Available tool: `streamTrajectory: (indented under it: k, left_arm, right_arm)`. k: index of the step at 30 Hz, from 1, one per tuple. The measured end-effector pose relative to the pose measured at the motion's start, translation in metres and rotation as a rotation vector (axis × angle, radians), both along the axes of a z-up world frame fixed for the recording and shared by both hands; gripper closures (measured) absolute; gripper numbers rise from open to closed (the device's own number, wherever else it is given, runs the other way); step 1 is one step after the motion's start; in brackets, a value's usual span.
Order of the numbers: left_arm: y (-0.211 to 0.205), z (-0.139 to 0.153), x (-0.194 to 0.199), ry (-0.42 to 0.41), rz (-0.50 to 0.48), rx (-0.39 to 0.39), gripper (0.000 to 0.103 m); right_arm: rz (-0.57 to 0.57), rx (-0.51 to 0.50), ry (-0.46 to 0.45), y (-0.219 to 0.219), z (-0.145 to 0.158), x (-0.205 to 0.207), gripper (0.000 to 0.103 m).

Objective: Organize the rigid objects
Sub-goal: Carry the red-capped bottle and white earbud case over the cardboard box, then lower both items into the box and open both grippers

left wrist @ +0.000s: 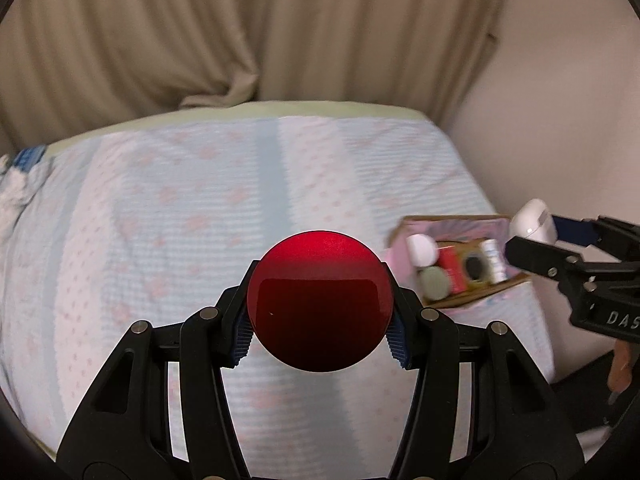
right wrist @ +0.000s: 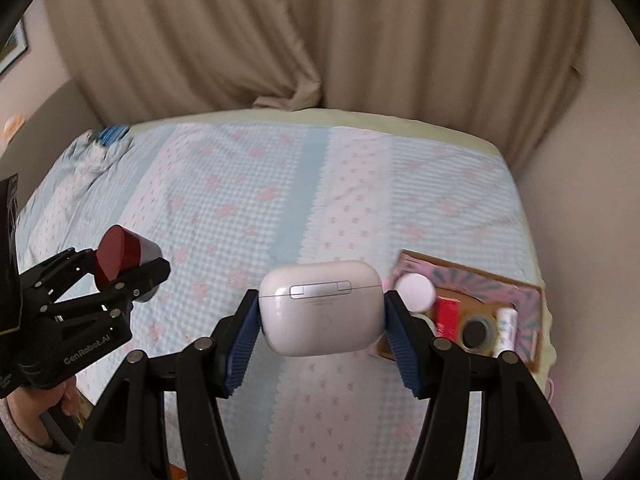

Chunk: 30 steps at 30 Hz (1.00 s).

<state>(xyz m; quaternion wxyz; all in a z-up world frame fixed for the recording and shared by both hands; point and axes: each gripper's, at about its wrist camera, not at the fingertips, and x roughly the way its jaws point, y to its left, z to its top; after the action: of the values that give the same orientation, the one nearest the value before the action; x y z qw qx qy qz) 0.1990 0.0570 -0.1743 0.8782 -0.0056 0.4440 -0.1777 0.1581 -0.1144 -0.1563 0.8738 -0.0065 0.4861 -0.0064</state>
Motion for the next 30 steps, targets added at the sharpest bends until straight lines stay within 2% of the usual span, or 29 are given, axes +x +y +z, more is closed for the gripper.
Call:
streamTrajectory:
  k: [6, 13, 18, 24, 30]
  left_arm:
    - [-0.077, 0.008, -0.003, 0.021, -0.035, -0.050, 0.053]
    - [-0.165, -0.004, 0.013, 0.056, -0.090, -0.059, 0.053]
    - [-0.224, -0.028, 0.027, 0.093, -0.142, -0.037, 0.053]
    - [-0.286, -0.070, 0.052, 0.155, -0.194, 0.011, 0.053]
    - [-0.323, -0.119, 0.080, 0.235, -0.224, 0.057, 0.053]
  right_arm:
    - [-0.059, 0.017, -0.013, -0.064, 0.009, -0.024, 0.046]
    - [-0.136, 0.027, -0.001, -0.154, 0.005, -0.038, 0.046]
    - [-0.193, 0.041, 0.023, -0.215, -0.015, -0.037, 0.046]
    - [-0.224, 0.059, 0.056, -0.263, -0.047, -0.026, 0.046]
    - [-0.217, 0.065, 0.110, -0.299, -0.090, -0.008, 0.046]
